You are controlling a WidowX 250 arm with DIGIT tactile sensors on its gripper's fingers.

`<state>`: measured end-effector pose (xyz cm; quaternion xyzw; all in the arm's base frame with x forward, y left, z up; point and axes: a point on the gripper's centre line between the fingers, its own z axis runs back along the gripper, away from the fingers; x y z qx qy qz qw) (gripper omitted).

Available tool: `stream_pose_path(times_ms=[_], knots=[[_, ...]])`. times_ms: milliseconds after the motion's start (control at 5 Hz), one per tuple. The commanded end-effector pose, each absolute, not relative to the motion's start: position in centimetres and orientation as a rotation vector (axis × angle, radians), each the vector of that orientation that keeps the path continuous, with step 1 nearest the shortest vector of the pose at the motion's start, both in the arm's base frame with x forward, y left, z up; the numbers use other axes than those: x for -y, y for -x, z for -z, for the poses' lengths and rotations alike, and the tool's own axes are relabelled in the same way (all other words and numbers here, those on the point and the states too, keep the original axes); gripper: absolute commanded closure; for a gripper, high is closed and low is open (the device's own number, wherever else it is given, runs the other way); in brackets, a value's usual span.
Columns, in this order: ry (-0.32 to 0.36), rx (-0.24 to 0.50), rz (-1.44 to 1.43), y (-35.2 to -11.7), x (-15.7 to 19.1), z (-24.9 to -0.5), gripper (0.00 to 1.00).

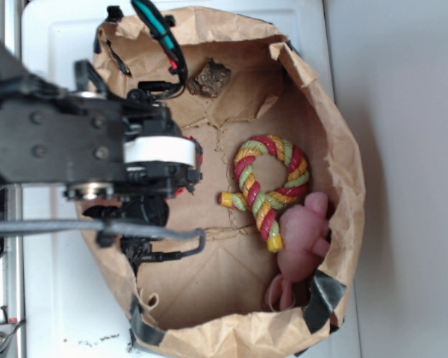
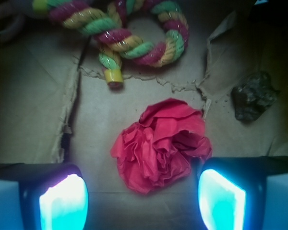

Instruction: Grab the red paper.

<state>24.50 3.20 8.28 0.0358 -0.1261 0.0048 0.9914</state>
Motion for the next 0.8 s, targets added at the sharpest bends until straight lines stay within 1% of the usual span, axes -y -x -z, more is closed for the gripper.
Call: stream_pose_path(times_ms=[0,400,600], knots=[[-0.101,0.272,-0.050,-25.2,-4.8,-8.4,0.00],[-0.103,0.252,-0.088,-26.2,-5.7,-7.4,0.00],[-0.108,0.246,-0.098,-25.8,-5.0,-7.1,0.00]])
